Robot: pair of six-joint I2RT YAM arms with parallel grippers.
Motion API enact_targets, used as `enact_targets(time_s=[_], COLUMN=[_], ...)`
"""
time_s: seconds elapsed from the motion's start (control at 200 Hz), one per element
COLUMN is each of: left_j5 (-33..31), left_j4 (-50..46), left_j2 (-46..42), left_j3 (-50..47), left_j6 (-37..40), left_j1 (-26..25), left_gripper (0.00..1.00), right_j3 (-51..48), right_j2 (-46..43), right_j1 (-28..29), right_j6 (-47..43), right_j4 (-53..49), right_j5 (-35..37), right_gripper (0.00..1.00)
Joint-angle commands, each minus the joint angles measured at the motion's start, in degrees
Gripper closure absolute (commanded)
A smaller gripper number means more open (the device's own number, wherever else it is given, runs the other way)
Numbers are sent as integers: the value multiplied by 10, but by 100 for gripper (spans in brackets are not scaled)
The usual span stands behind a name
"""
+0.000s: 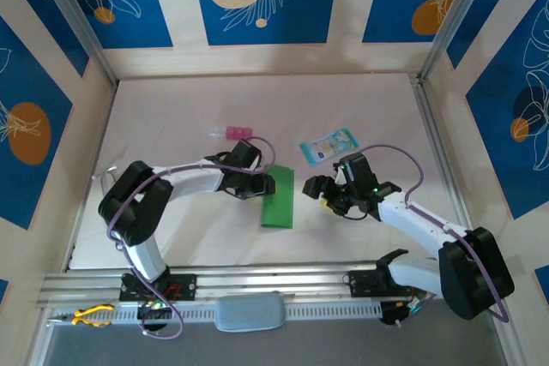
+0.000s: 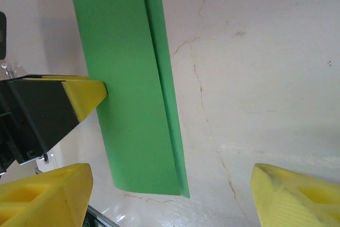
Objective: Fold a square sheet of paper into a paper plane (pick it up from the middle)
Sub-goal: First fold the square sheet of paper in half at the center of the table, then hold the square sheet of paper at the center of the table.
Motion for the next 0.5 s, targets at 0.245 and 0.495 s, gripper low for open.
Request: enact_targets(time_s=[0.245,0.495], left_j5=[38,26], left_j4=[-25,-40], left_j2=[38,51], left_j3=[27,38], left_j6=[35,36], left_j1=[4,0], left_gripper=[46,44], right_j3=[0,-1], right_j2=[-3,0], right_j1=[6,7], right_j6=[3,4], right_j4=[5,7], right_j5=[-3,-2], right_gripper=[21,21])
